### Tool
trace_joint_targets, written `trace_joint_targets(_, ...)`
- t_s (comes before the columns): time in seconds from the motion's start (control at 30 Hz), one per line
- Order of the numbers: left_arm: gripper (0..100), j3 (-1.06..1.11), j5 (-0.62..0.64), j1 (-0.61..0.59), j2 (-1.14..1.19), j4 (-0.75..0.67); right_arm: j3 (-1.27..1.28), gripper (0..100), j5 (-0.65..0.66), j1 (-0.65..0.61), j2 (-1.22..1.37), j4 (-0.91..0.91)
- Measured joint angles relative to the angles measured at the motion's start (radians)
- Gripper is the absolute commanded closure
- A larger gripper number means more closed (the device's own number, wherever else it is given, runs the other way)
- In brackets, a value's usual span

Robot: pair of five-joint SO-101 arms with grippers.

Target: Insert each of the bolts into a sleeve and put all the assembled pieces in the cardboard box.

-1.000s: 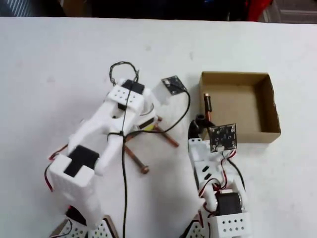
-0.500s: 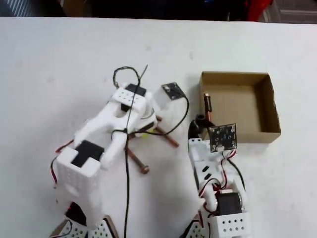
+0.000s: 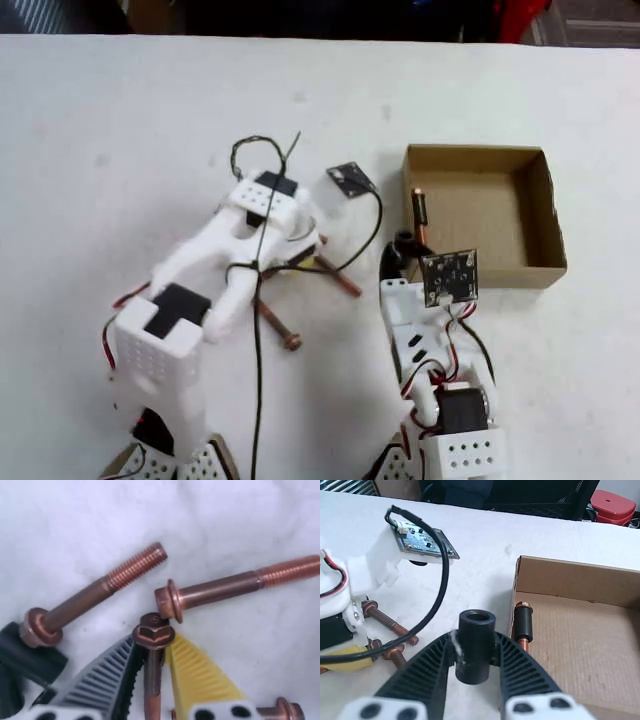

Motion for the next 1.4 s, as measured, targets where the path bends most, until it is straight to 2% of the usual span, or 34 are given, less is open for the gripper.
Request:
trace_joint_targets(0.67, 98, 0.009, 0.011, 0.005, -0.014, 0.011, 0.000, 98.1, 0.000, -0.020, 0.000, 0.054)
trace_joint_targets(1.03, 98, 0.020, 0.236, -0.020, -0.236, 0.127, 0.000, 98.1, 0.000, -0.055, 0.000, 0.054)
trace_joint_targets(1.23, 98, 0.020, 0.408, -0.068, -0.348, 0.150, 0.000, 98.1, 0.000, -0.057, 0.000, 0.054)
trace_joint_targets(1.4, 98, 0.110, 0.430, -0.091, -0.448, 0.150, 0.000, 98.1, 0.000, -0.075, 0.000, 0.054)
